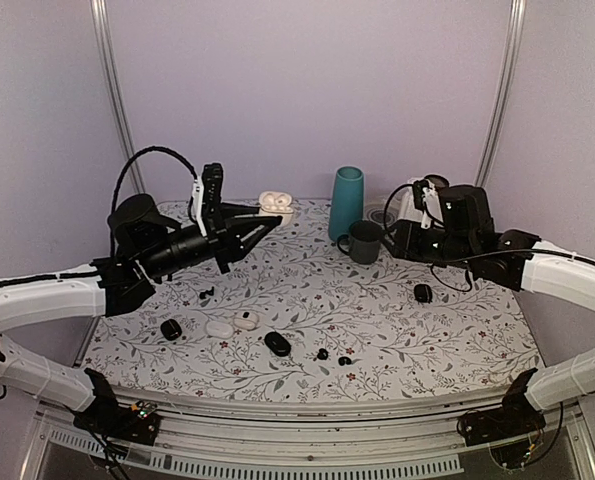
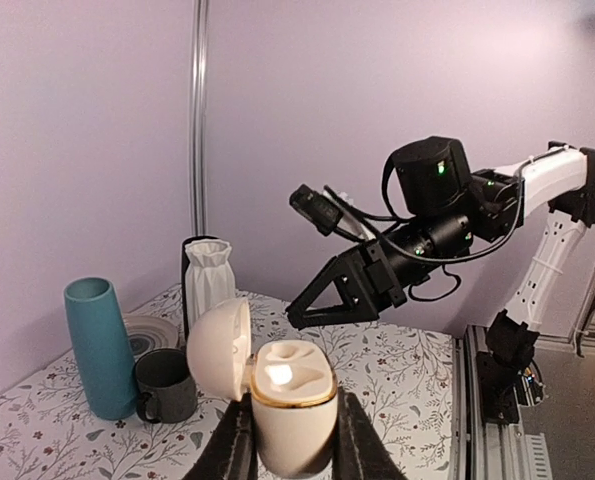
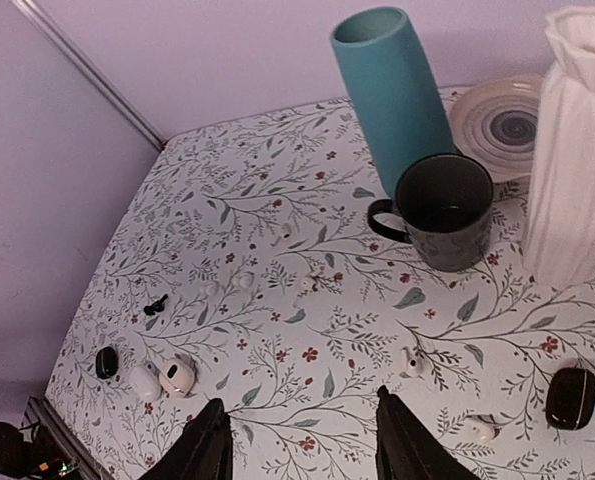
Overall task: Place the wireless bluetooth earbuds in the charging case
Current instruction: Adjust the right earbud at the center of the board.
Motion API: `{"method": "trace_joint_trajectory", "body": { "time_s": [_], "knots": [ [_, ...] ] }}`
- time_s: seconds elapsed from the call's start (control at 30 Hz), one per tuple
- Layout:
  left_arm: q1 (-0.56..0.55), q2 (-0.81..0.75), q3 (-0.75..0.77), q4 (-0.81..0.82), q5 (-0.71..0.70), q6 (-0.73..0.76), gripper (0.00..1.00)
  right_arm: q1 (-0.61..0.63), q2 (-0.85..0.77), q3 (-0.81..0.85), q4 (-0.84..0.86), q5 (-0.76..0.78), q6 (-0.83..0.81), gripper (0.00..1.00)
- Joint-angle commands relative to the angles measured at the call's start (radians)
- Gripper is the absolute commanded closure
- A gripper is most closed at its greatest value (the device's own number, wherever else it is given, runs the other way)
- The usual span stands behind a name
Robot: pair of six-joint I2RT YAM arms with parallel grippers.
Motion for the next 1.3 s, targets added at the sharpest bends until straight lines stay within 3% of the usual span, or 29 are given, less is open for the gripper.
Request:
{"method": "trace_joint_trajectory", "body": {
  "time_s": [0.0,0.43,0.83,1.27],
  "knots": [
    [0.020,-0.030,-0.011,0.025,-0.008,0.009,1.00,-0.069,-0.010,-0.107,-0.068,0.040,0.206,0.52],
    [0.028,-0.019,0.003,0.020,0.016,0.002,1.00,-0.117,0.159,-0.276,0.030,-0.026,0.363,0.58],
    [0.030,-0.045,-0.009,-0.002,0.000,0.001,1.00,-0.134,0.299,-0.239,0.074,-0.032,0.353,0.67],
    [0.033,-0.055,-0.013,-0.009,-0.016,0.000,1.00,-0.146,0.364,-0.208,0.092,-0.070,0.348,0.69]
  ]
}}
